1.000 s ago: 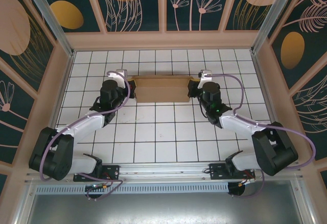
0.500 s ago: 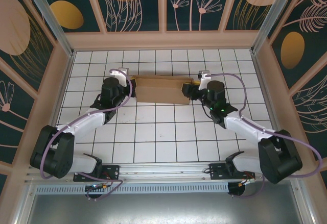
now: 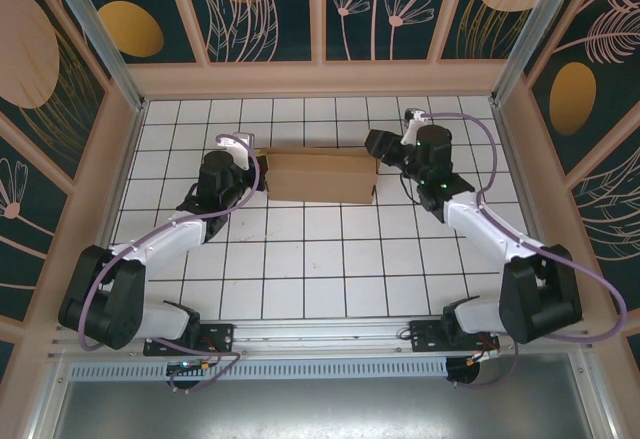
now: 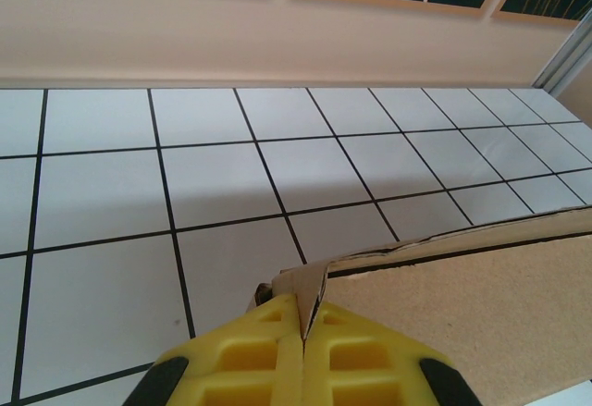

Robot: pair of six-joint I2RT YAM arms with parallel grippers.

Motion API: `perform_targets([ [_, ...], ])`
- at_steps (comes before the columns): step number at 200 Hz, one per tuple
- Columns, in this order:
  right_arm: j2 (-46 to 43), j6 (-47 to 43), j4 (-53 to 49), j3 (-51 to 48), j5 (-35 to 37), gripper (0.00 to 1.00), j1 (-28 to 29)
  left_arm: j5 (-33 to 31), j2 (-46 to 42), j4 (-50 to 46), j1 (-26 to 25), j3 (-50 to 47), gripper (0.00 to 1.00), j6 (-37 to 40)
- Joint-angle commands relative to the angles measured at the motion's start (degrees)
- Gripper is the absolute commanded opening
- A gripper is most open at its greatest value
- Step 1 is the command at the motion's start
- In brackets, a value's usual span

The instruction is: Fold the paper box

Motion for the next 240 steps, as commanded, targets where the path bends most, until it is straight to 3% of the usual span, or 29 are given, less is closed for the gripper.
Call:
perform_targets([
  [1, 3.32, 1.59, -3.65, 2.42, 3.45, 0.54, 1.13, 2.43, 2.25, -10.14, -1.03, -1.30, 0.00, 0.39],
  [70, 6.84, 1.38, -2.76, 1.61, 6.67, 0.29, 4.85, 3.17, 1.66, -9.53, -1.03, -1.30, 0.00, -1.27],
  [91, 6.11, 0.98, -2.13, -0.33, 8.05, 0.28, 5.40, 3.77, 0.81, -9.72, -0.99, -0.97, 0.00, -2.25],
  [138, 4.59, -0.45, 0.55, -4.67, 11.11, 0.26, 6.12, 4.00, -2.50, -10.67, -1.00, -1.06, 0.24, -4.48],
  [169, 4.35, -1.05, 1.91, -6.26, 12.45, 0.26, 7.01, 6.34, -4.62, -10.68, -0.99, -1.69, 0.35, -6.78],
  [240, 5.08, -1.67, 0.64, -5.70, 15.87, 0.28, 7.28, 9.93, -15.86, -17.74, -0.99, -0.46, 0.37, -11.44],
])
